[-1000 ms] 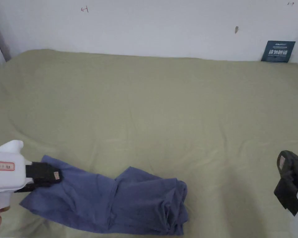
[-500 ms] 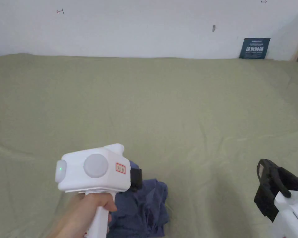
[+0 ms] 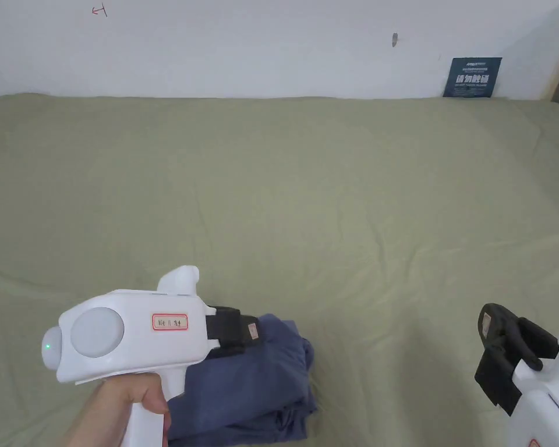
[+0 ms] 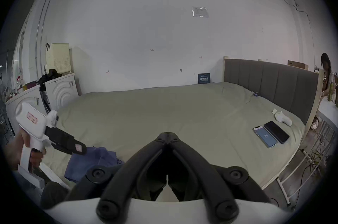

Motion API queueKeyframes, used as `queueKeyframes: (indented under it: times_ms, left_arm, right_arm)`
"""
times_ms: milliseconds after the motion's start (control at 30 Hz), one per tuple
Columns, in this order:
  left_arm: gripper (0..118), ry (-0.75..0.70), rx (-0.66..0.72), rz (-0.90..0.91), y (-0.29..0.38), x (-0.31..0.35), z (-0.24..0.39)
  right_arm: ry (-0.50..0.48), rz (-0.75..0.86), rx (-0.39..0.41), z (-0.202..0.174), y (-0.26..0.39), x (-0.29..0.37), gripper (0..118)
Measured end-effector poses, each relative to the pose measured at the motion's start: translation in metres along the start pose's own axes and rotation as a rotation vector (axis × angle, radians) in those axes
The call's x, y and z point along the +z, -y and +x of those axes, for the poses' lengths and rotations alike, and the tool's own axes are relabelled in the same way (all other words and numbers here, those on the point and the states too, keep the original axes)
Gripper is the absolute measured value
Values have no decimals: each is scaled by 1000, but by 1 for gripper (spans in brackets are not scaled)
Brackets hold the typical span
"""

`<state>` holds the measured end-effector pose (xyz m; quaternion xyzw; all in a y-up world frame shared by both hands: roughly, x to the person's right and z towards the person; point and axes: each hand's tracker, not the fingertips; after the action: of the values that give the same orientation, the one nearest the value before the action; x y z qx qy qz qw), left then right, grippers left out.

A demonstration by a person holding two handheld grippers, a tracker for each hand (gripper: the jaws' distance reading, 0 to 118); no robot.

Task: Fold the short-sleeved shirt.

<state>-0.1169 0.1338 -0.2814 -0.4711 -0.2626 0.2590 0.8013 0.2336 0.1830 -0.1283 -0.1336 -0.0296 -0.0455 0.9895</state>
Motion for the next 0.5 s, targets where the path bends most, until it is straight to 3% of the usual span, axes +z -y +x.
queueKeyframes:
  times_ms: [167,267,333,400,500]
  left_arm:
    - [0,108,84,-156,31,-67,-17]
    - [0,-58,21,-229,39,-102,-41]
    - [0,56,34,-191,48,-90,-38]
    - [0,45,40,-189,35,-74,-34]
    - [0,64,-31,-90,20,-20,-23]
  right_arm:
    - [-29,-40,22,-11,5,-1,0]
    - [-56,-88,31,-14,9,-3,0]
    - [-98,-137,40,-17,13,-8,0]
    - [-148,-180,54,-25,17,-18,0]
    - [-323,-264,11,-44,18,-47,0]
